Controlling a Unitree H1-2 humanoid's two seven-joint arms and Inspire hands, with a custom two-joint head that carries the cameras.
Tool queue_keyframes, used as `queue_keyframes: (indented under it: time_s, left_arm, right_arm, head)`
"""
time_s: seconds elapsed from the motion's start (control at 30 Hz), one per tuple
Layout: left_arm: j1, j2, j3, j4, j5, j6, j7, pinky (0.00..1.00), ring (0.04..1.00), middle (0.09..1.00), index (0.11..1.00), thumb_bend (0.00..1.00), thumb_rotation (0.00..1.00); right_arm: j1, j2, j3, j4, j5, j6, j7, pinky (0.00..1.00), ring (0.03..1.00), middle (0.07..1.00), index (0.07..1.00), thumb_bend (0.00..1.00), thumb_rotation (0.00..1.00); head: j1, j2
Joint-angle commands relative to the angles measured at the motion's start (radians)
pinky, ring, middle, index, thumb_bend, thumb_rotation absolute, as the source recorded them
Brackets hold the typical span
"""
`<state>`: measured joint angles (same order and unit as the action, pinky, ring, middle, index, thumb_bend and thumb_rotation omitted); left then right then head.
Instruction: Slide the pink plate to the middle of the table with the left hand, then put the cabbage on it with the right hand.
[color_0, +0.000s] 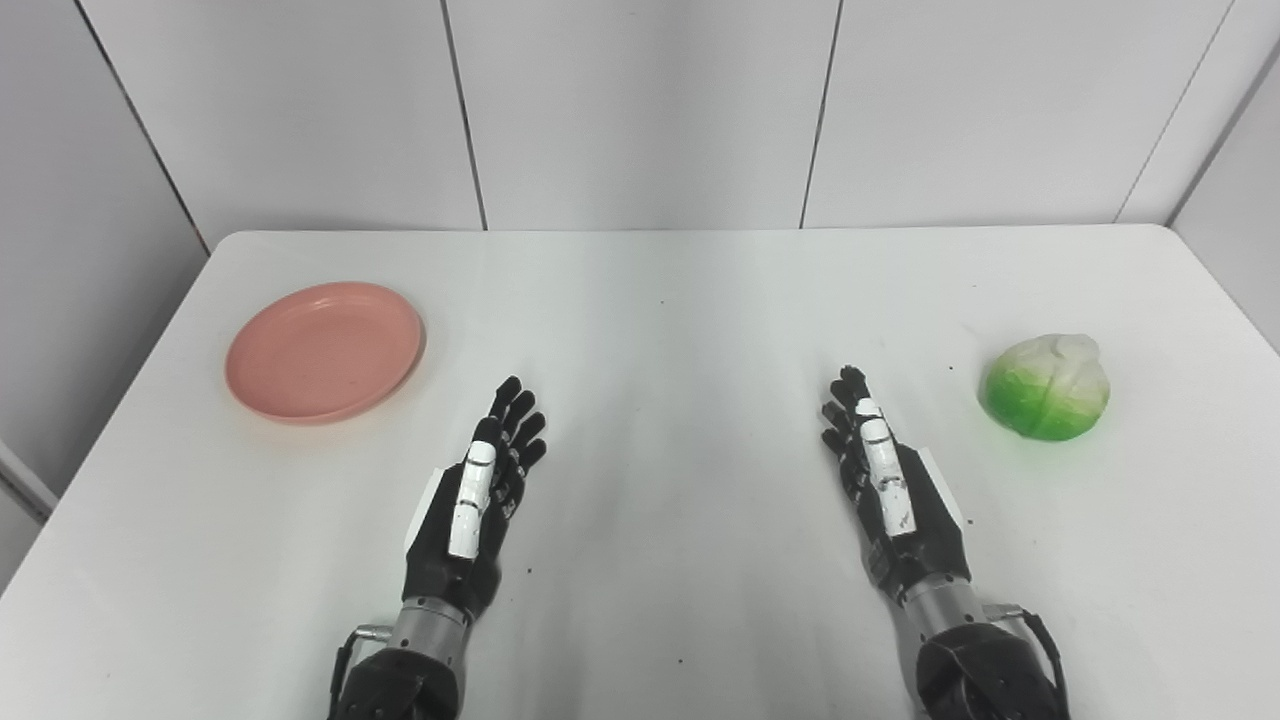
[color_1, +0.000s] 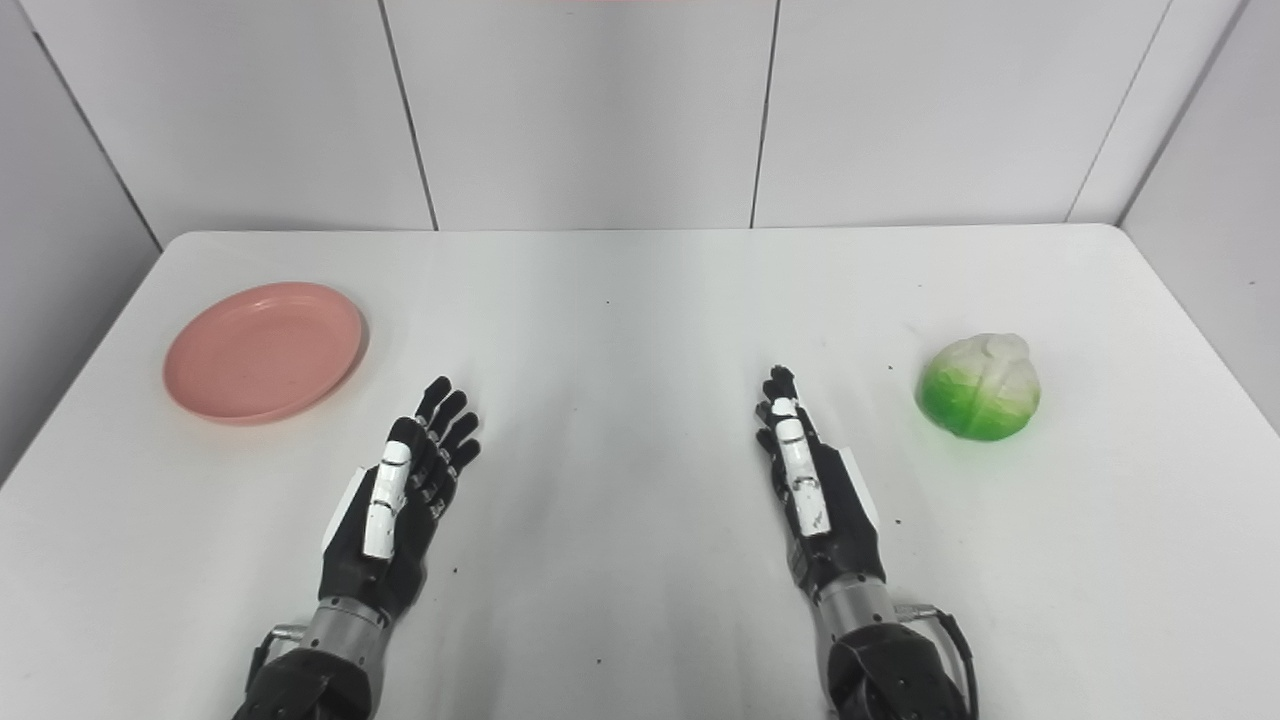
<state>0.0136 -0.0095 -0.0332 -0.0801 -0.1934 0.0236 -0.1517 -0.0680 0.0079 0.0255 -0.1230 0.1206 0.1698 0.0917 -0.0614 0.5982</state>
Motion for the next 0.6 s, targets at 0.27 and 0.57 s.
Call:
queue_keyframes:
  time_s: [0.27, 0.57]
  left_arm:
    - [-0.005, 0.003, 0.004, 0.004, 0.001, 0.003, 0.003, 0.97, 0.973, 0.985, 0.985, 0.50, 1.00]
    - [-0.006, 0.000, 0.005, 0.009, 0.001, -0.007, 0.002, 0.97, 0.974, 0.986, 0.985, 0.49, 1.00]
  right_arm:
    - [-0.022, 0.006, 0.000, -0.019, 0.006, -0.044, 0.005, 1.00, 0.989, 1.000, 1.000, 0.24, 1.00]
    - [-0.021, 0.005, -0.003, -0.023, 0.011, -0.040, 0.008, 1.00, 0.990, 1.000, 1.000, 0.24, 1.00]
  head:
    - [0.002, -0.003]
    - [0.008, -0.005]
